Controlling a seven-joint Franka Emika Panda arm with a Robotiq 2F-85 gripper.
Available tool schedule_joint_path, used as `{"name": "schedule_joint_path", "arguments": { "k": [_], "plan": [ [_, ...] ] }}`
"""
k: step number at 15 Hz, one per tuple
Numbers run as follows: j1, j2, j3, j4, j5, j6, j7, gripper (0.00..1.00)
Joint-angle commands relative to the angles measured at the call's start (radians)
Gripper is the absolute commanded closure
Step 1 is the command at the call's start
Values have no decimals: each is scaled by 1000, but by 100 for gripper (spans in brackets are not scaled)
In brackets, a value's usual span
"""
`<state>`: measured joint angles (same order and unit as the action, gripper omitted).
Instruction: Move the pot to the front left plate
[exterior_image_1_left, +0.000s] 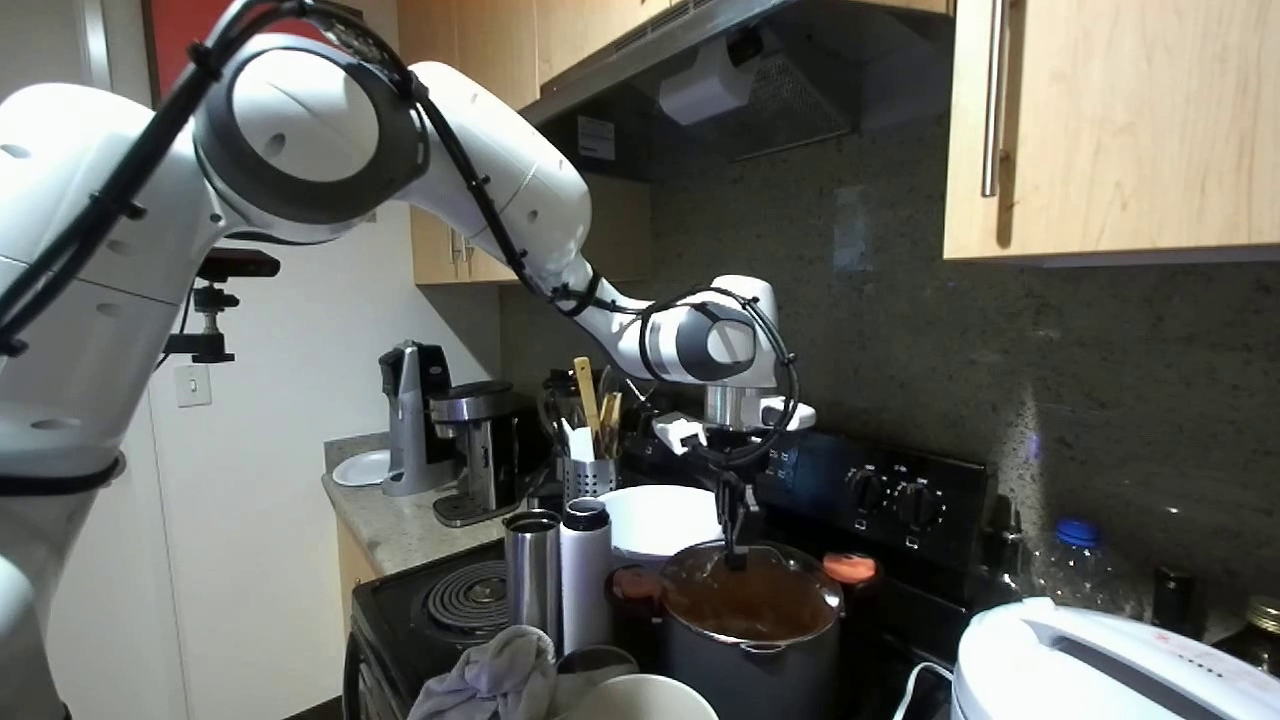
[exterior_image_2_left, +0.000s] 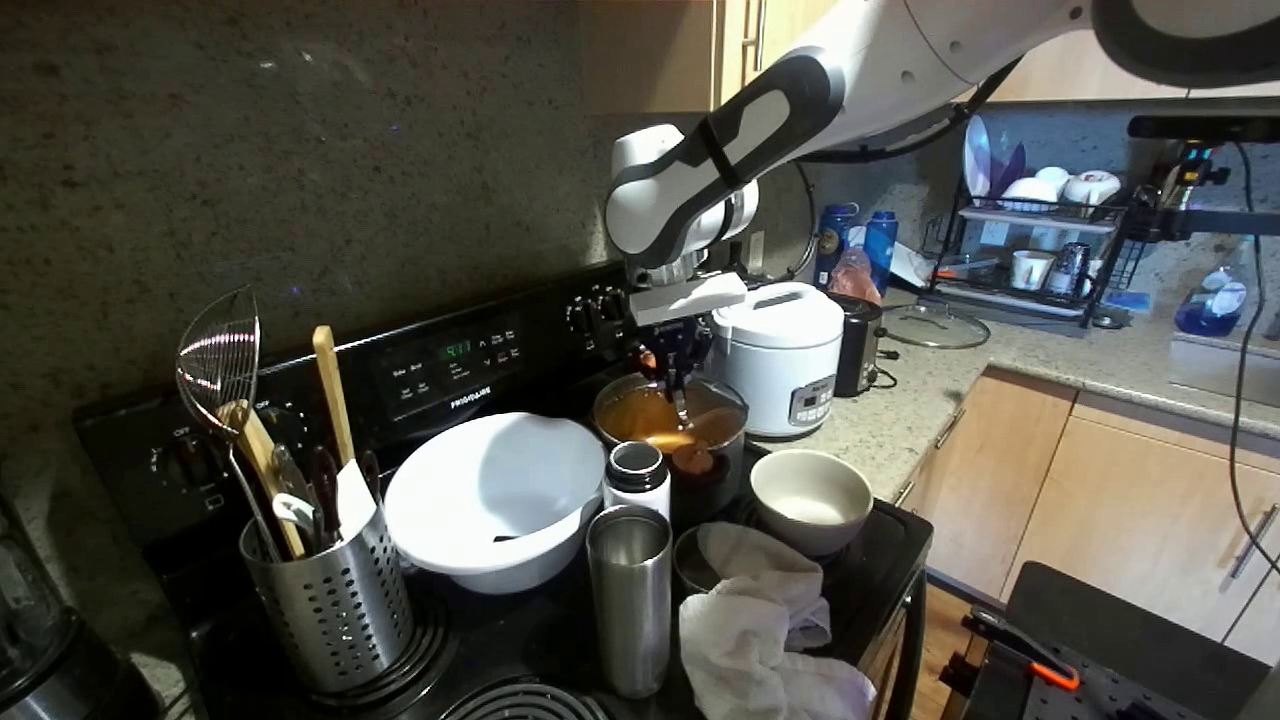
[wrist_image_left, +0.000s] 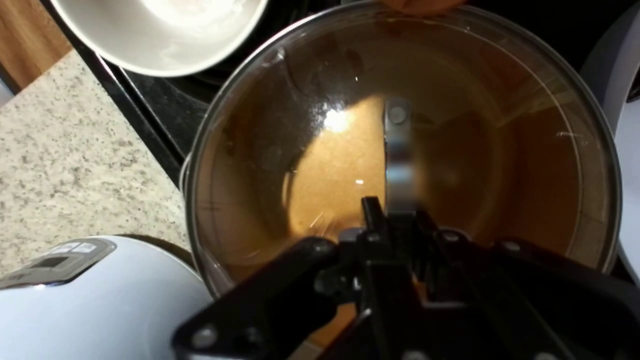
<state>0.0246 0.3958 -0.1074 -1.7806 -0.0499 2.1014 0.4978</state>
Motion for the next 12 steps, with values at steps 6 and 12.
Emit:
{"name": "schedule_joint_path", "arguments": {
  "k": [6, 12],
  "plan": [
    [33, -69, 7, -16, -8, 8, 22, 96],
    [43, -70, 0, 11, -35, -12, 33, 96]
  ]
}}
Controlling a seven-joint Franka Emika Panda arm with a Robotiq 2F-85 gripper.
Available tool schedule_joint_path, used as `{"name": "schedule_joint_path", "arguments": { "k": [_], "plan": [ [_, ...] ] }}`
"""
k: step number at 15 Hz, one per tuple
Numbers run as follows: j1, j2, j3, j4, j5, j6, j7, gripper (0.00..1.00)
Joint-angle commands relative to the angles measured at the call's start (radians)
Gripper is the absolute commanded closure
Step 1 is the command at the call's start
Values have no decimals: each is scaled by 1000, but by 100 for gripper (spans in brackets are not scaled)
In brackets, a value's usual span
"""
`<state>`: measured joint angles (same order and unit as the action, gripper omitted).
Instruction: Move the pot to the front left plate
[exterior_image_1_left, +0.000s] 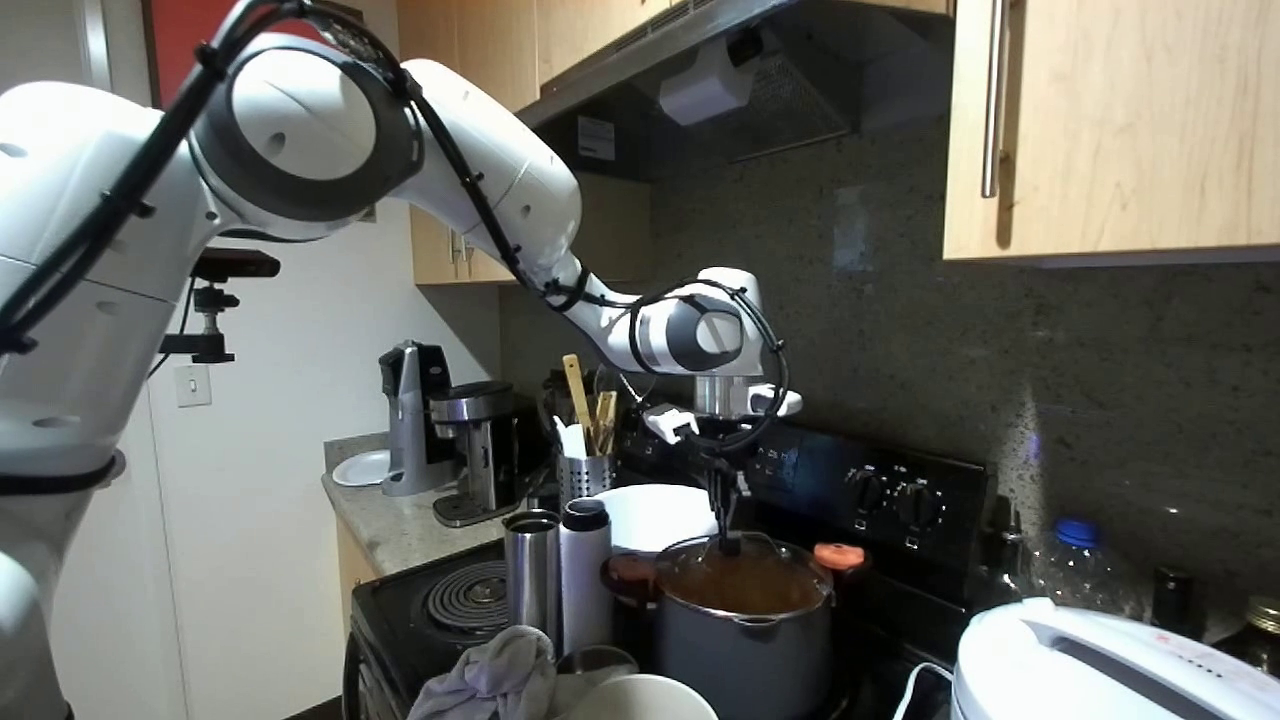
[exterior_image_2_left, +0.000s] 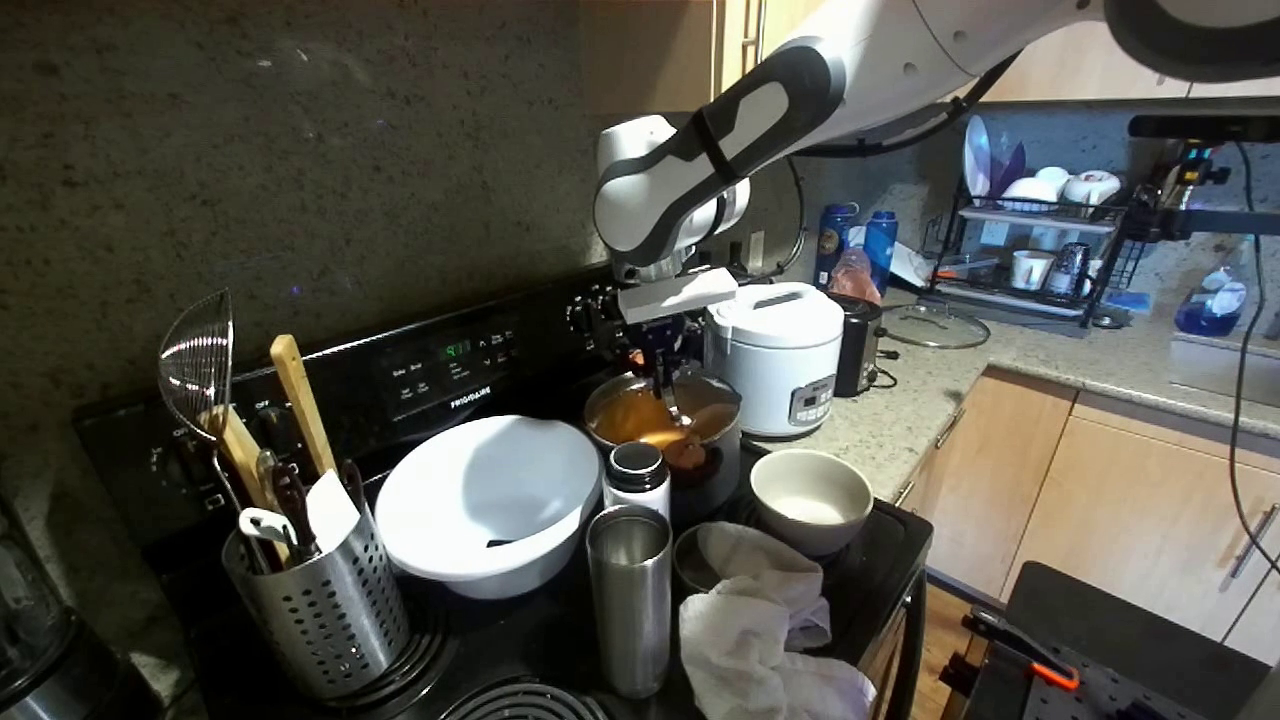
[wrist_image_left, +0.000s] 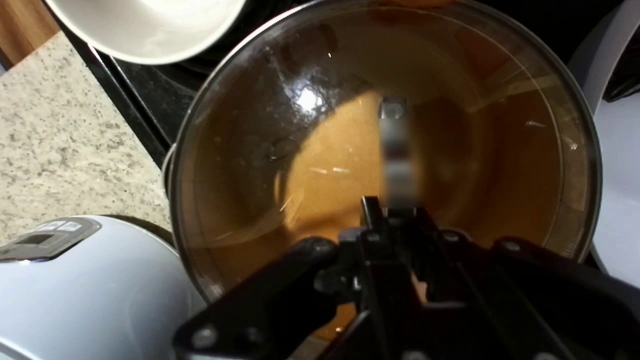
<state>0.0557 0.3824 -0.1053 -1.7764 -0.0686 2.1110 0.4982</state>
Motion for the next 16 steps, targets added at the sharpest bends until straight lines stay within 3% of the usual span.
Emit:
{"name": "schedule_joint_path", "arguments": {
  "k": [1, 16],
  "plan": [
    [10, -57, -3, 7, -15, -21, 34, 96],
    [-11, -93, -21, 52, -5, -36, 54, 96]
  ]
}}
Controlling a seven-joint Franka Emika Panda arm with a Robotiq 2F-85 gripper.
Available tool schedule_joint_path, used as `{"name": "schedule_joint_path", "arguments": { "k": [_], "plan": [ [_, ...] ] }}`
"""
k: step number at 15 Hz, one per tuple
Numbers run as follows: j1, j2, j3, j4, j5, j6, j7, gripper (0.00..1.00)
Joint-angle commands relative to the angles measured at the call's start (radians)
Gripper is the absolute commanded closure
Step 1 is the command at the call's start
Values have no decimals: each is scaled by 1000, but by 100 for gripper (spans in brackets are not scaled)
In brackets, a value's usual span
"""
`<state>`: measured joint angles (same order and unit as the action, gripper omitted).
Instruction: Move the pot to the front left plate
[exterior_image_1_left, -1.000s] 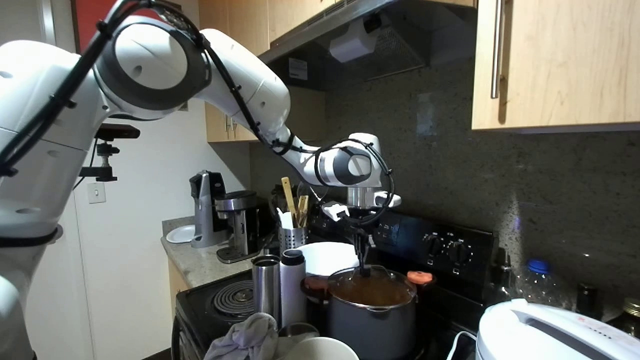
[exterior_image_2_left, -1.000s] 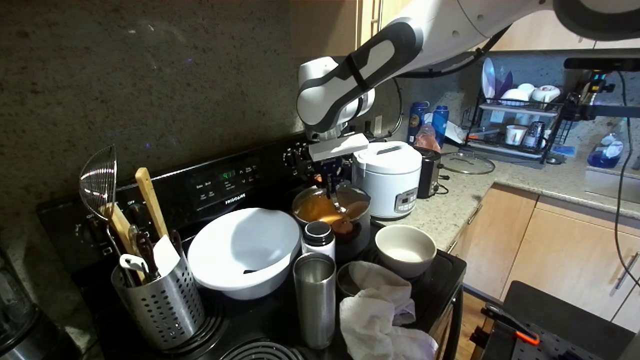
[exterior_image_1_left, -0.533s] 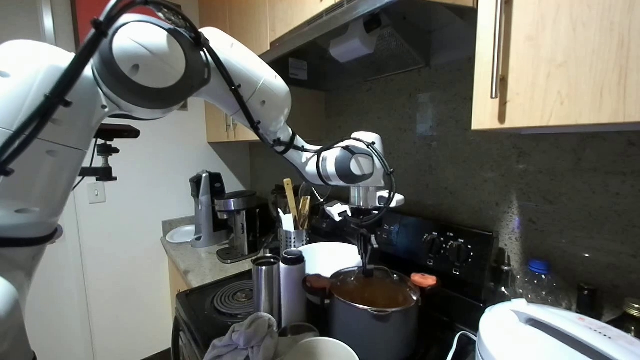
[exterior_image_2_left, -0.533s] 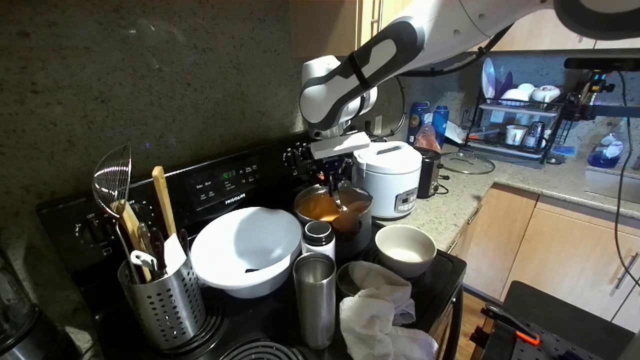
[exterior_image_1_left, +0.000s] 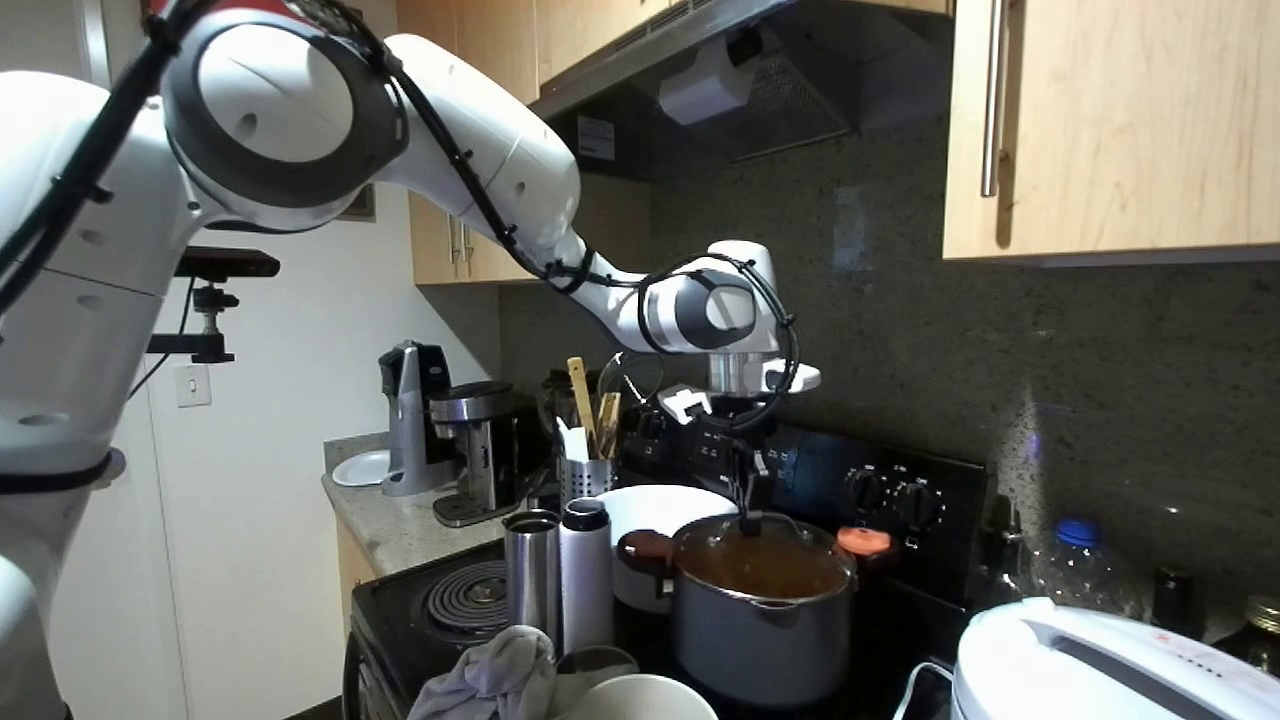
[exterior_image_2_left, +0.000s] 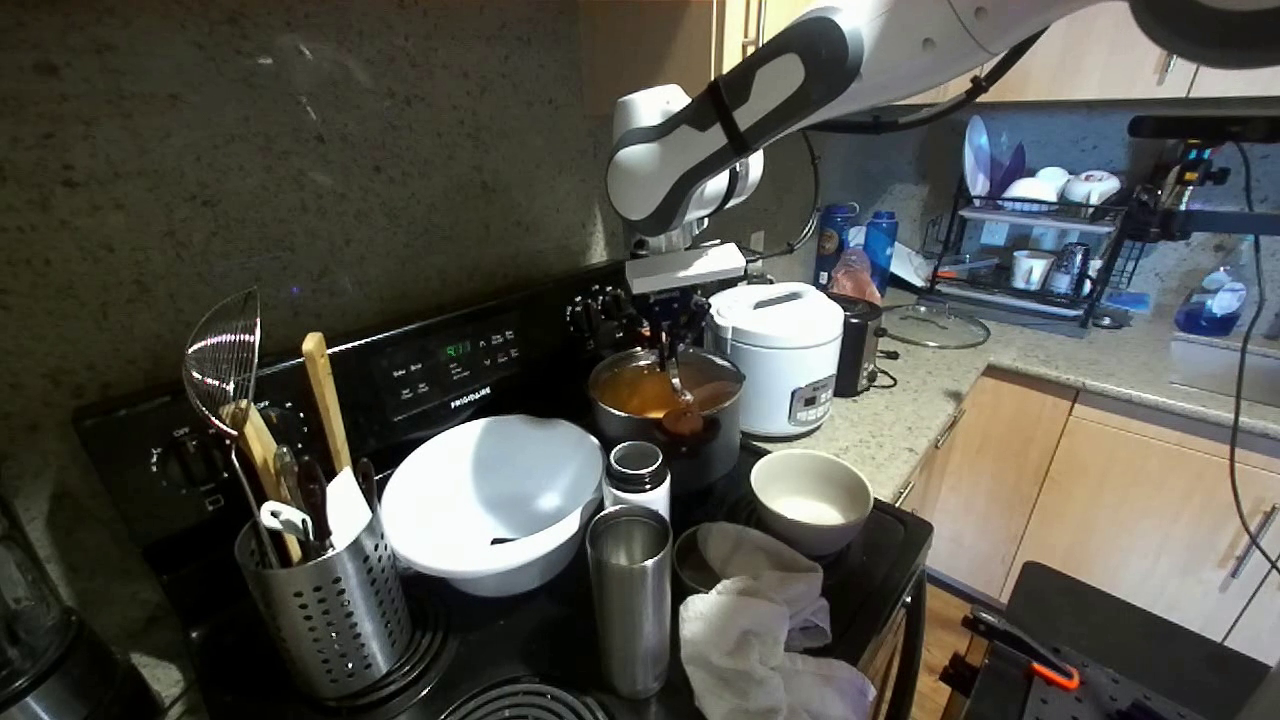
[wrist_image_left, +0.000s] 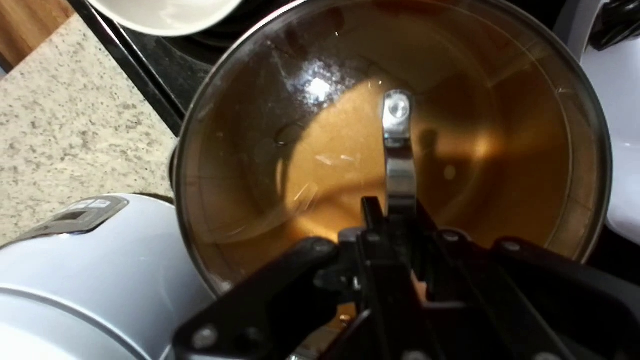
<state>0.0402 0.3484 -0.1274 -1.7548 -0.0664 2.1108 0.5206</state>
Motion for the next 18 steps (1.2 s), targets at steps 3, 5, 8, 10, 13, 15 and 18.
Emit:
{"name": "schedule_joint_path", "arguments": {
  "k": [3, 5, 8, 10, 13, 15, 18],
  "plan": [
    [10, -68, 3, 64, -19, -59, 37, 96],
    [14, -71, 3, 87, -25, -76, 43, 96],
    [18, -70, 7, 122, -27, -114, 54, 96],
    [22, -72, 11, 143, -35, -137, 56, 96],
    [31, -75, 16, 177, -49, -163, 63, 96],
    [39, -78, 19, 198, -58, -180, 77, 96],
    [49, -85, 25, 227, -73, -203, 90, 96]
  ]
}}
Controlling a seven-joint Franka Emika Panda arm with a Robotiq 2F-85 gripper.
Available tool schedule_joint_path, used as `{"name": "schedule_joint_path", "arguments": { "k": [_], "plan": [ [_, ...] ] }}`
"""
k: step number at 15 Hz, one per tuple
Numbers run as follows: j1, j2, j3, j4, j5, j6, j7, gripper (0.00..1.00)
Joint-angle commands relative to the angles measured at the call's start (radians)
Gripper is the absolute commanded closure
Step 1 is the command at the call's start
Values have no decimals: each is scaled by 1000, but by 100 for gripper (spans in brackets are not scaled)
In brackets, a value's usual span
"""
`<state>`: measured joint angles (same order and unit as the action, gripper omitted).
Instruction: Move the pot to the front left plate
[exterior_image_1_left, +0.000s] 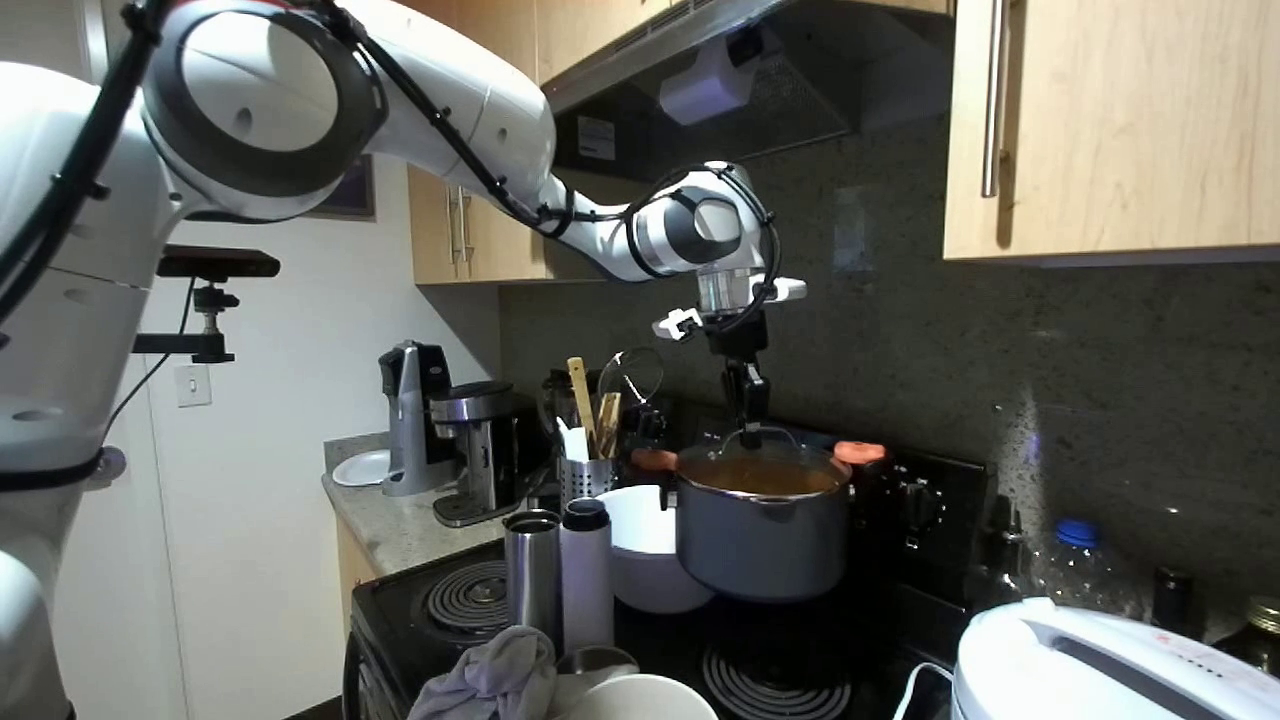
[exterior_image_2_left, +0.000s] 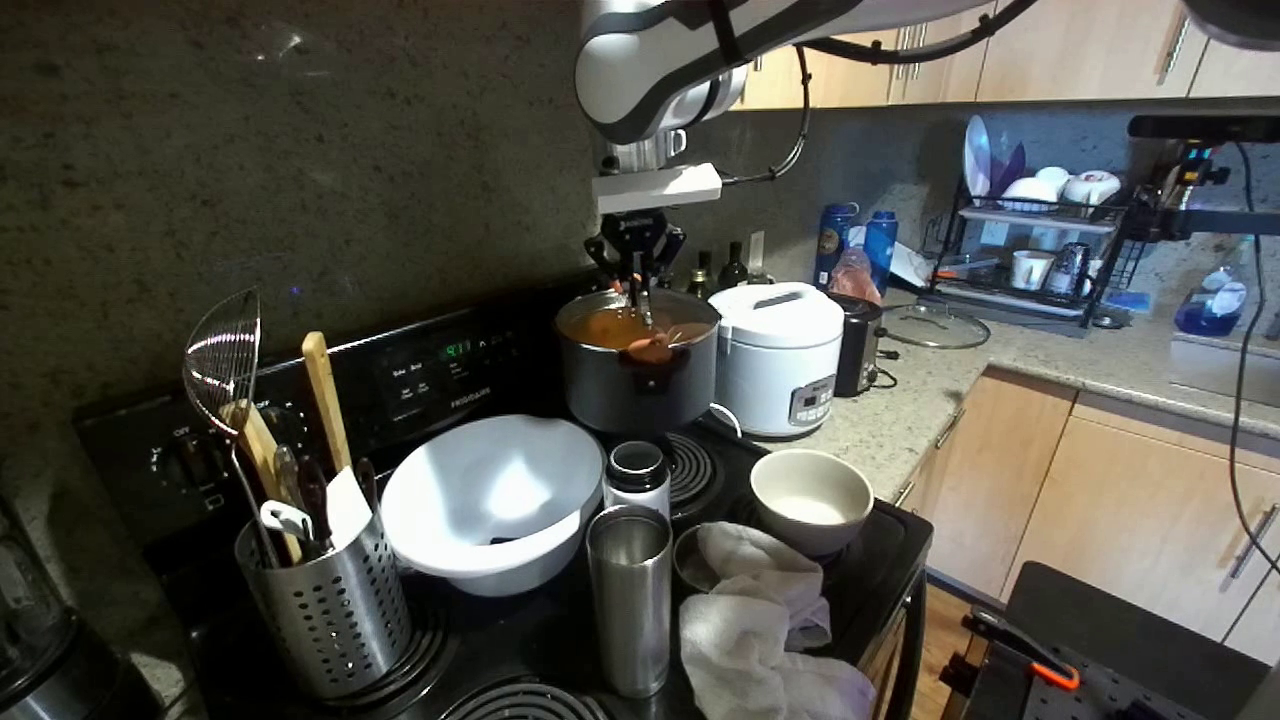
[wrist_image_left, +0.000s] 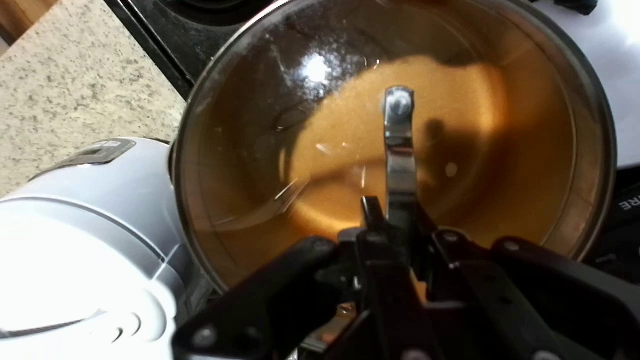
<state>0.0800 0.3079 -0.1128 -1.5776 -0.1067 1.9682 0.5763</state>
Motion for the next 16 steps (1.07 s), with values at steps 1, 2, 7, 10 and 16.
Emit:
{"name": "schedule_joint_path", "arguments": {
  "k": [1, 2, 7, 10, 16],
  "plan": [
    [12, -48, 12, 59, -37, -68, 35, 96],
    [15, -50, 13, 66, -40, -74, 36, 96],
    [9, -71, 33, 103, -14, -133, -5, 96],
    [6, -96, 55, 111, 6, -174, -44, 96],
    [9, -163, 93, 100, 21, -236, -93, 96]
  ]
}}
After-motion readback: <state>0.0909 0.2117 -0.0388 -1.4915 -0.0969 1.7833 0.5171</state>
